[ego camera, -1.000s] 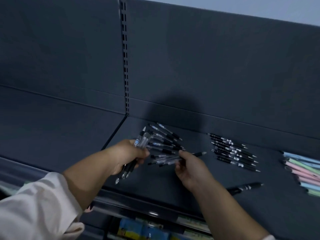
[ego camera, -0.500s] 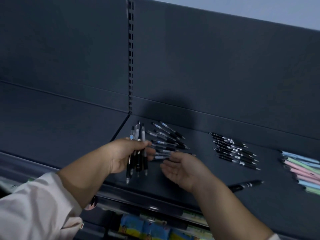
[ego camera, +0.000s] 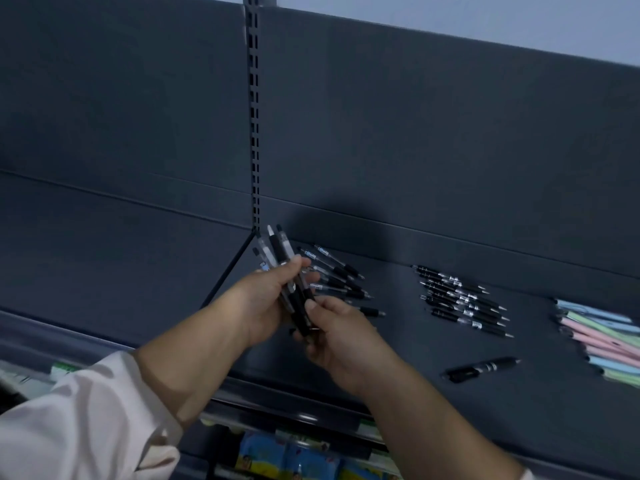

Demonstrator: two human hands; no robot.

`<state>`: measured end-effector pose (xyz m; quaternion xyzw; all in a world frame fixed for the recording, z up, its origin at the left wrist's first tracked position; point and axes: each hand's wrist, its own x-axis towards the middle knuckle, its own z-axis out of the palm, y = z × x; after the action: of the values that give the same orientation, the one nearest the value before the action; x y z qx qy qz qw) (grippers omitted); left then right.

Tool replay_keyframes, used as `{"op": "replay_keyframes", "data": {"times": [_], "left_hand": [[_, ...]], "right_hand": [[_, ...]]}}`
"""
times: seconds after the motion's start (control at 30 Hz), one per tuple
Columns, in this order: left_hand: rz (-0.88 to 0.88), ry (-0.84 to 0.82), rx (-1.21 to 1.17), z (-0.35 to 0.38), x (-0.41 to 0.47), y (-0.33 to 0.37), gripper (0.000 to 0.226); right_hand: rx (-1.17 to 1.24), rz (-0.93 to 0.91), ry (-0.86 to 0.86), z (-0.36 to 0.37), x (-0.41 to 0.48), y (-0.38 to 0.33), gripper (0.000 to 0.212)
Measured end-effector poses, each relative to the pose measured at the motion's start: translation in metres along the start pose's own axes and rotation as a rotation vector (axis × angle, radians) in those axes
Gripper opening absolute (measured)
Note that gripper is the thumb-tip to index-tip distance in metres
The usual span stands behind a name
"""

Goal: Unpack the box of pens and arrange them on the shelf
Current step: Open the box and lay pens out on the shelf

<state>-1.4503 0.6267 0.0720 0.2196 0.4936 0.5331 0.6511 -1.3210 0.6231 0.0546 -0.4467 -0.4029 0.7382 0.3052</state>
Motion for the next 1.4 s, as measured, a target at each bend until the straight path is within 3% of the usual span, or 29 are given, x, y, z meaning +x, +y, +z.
{"op": "replay_keyframes", "data": {"times": [0.13, 0.3, 0.4, 0.6, 0.9, 1.03, 1.1, 1.3, 1.4], "left_hand": [[-0.057, 0.035, 0.035, -0.007, 0.001, 0.002, 0.020], [-0.052, 0.167, -0.004, -0.011, 0.007, 0.003, 0.009], [-0.042, 0.240, 0.020, -0.013, 0.012, 0.001, 0.013], [0.018, 0.393, 0.239, -0.025, 0.023, -0.002, 0.018], [0.171, 0.375, 0.494, -0.026, 0.026, -0.003, 0.027], [0.312, 0.406, 0.449, -0.021, 0.028, 0.010, 0.027], [0.402, 0.397, 0.477, -0.013, 0.027, 0.016, 0.027], [0.672, 0.239, 0.722, 0.043, 0.008, 0.025, 0.030], [0.718, 0.096, 0.833, 0.073, -0.001, 0.020, 0.023]], "right_hand": [[-0.093, -0.037, 0.138, -0.019, 0.008, -0.003, 0.014], [-0.111, -0.014, 0.202, -0.041, 0.019, -0.001, 0.013], [-0.174, -0.005, 0.253, -0.053, 0.026, 0.000, 0.011], [-0.248, -0.030, 0.292, -0.067, 0.036, 0.000, 0.015], [-0.334, -0.091, 0.286, -0.069, 0.042, -0.001, 0.026], [-0.861, -0.251, 0.391, -0.079, 0.039, -0.012, 0.035], [-0.998, -0.369, 0.404, -0.076, 0.034, -0.020, 0.032], [-0.963, -0.607, 0.243, -0.051, 0.026, -0.040, 0.031], [-0.822, -0.640, 0.202, -0.053, 0.024, -0.045, 0.011]]}}
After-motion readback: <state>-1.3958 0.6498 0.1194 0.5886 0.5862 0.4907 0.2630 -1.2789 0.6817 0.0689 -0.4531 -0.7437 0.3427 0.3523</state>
